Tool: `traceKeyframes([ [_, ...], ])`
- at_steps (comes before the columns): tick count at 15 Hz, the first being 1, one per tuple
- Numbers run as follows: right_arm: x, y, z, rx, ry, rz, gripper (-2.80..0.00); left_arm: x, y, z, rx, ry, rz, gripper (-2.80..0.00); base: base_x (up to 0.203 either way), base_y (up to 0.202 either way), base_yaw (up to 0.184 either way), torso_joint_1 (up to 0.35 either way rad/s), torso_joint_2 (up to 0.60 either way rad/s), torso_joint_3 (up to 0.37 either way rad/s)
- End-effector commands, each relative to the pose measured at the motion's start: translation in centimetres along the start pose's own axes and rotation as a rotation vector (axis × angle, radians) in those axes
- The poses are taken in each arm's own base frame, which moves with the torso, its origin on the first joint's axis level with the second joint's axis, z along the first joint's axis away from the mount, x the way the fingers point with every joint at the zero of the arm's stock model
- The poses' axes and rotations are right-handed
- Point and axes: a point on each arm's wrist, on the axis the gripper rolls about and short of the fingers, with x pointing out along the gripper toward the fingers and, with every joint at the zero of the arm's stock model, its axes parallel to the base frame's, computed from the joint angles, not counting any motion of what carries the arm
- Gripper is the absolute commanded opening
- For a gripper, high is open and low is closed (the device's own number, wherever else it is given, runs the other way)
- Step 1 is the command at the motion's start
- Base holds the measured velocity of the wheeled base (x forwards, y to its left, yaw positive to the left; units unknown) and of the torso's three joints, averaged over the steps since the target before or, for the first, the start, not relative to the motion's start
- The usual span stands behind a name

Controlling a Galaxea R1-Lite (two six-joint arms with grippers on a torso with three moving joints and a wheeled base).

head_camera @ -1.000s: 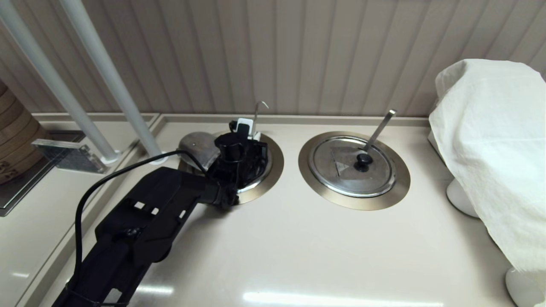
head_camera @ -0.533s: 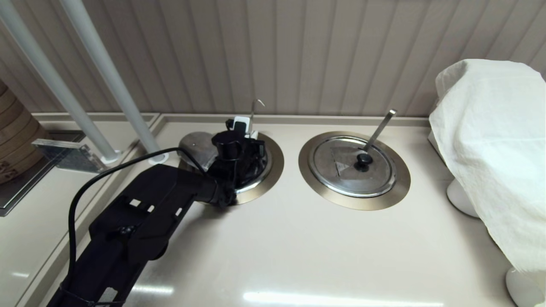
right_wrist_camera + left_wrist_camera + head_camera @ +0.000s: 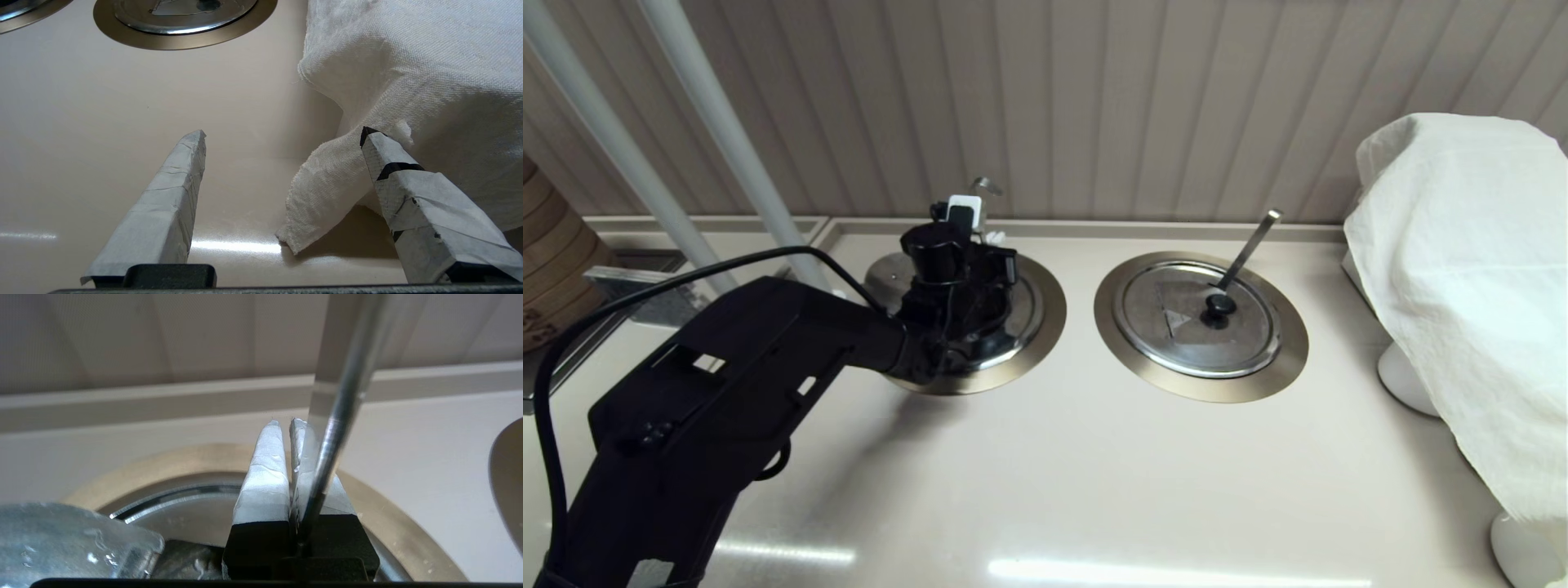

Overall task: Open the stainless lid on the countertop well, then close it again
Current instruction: Stir with a spoon

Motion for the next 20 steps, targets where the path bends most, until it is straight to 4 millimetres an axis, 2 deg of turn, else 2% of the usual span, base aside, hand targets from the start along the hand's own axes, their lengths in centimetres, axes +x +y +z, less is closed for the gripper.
traceKeyframes([
  [1,0.0,0.0,0.0,0.000,-0.001,0.002,0.00,-0.9,0.4,3.3,-0.008,-0.049,0.006,-2.80,0.000,0.000,0.000,0.000,0.00,0.000],
  [6,0.0,0.0,0.0,0.000,-0.001,0.002,0.00,-1.4,1.5,3.4,0.009,-0.019,0.020,-2.80,0.000,0.000,0.000,0.000,0.00,0.000],
  [10,0.0,0.0,0.0,0.000,-0.001,0.002,0.00,-2.9,3.5,4.9,0.063,0.047,0.034,-2.80,0.000,0.000,0.000,0.000,0.00,0.000],
  [12,0.0,0.0,0.0,0.000,-0.001,0.000,0.00,-3.7,3.5,4.9,0.076,0.076,0.020,-2.80,0.000,0.000,0.000,0.000,0.00,0.000],
  [15,0.0,0.0,0.0,0.000,-0.001,0.001,0.00,-5.5,2.7,4.3,0.073,0.153,-0.127,-2.80,0.000,0.000,0.000,0.000,0.00,0.000],
  [18,0.0,0.0,0.0,0.000,-0.001,0.002,0.00,-5.8,0.6,3.9,0.062,0.159,-0.182,-2.80,0.000,0.000,0.000,0.000,0.00,0.000],
  [20,0.0,0.0,0.0,0.000,-0.001,0.000,0.00,-5.2,0.0,2.6,0.060,0.167,-0.187,-2.80,0.000,0.000,0.000,0.000,0.00,0.000],
])
